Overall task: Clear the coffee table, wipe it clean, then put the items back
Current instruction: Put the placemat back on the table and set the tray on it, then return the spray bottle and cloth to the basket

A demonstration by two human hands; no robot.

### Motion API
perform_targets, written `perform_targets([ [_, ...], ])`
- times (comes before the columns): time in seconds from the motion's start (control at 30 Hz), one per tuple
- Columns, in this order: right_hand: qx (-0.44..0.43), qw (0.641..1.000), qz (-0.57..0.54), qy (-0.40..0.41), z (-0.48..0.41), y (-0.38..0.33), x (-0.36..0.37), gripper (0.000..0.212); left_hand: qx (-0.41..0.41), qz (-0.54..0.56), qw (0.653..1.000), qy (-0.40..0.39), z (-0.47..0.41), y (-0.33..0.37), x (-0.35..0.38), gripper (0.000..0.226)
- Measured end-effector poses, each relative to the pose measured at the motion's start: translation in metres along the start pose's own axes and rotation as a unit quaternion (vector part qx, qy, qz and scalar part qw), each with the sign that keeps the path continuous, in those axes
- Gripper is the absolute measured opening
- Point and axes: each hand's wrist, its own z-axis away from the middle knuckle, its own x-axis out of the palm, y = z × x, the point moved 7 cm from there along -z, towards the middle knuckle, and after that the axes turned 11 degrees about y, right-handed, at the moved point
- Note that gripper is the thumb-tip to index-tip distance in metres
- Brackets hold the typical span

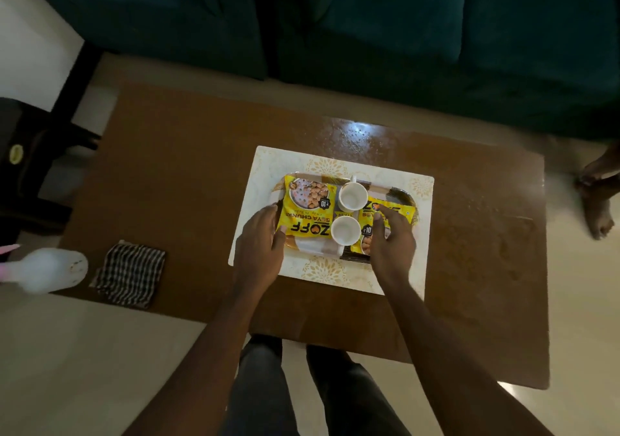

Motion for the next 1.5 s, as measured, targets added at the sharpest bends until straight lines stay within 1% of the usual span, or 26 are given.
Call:
perform_targets([
  [0.13,-0.024,0.997,-0.033,-0.058,0.030,-0.052,0.009,0.027,-0.005,-0.020,0.999,0.026,0.018,0.001,-0.045,0.045],
  [0.33,-0.134,0.980,-0.033,-0.140,0.087,-0.140,0.020,0.028,-0.024,-0.029,0.996,0.078,0.044,-0.005,-0.131,0.045],
  [0.47,-0.177,0.968,-0.032,-0.174,0.134,-0.186,0.026,0.030,-0.041,-0.034,0.992,0.117,0.062,-0.020,-0.190,0.047],
  [0.67,-0.215,0.955,-0.032,-0.202,0.217,-0.236,0.058,0.035,-0.024,-0.005,0.991,0.135,0.092,-0.071,-0.271,0.048],
  [0.83,-0.232,0.946,-0.040,-0.222,0.289,-0.278,0.078,0.035,0.015,-0.019,0.988,0.154,0.112,-0.122,-0.337,0.045],
  [0.97,-0.251,0.940,-0.042,-0.227,0.333,-0.302,0.089,0.036,0.031,-0.017,0.983,0.182,0.127,-0.153,-0.381,0.044],
  [1.1,-0.257,0.938,-0.032,-0.232,0.364,-0.318,0.093,0.037,0.027,-0.017,0.979,0.204,0.139,-0.172,-0.411,0.045],
  [1.2,-0.261,0.935,-0.027,-0.238,0.376,-0.322,0.098,0.038,0.022,-0.015,0.977,0.213,0.142,-0.182,-0.424,0.045],
  [1.5,-0.281,0.927,-0.012,-0.247,0.388,-0.327,0.118,0.037,-0.017,-0.016,0.978,0.207,0.142,-0.210,-0.440,0.050],
])
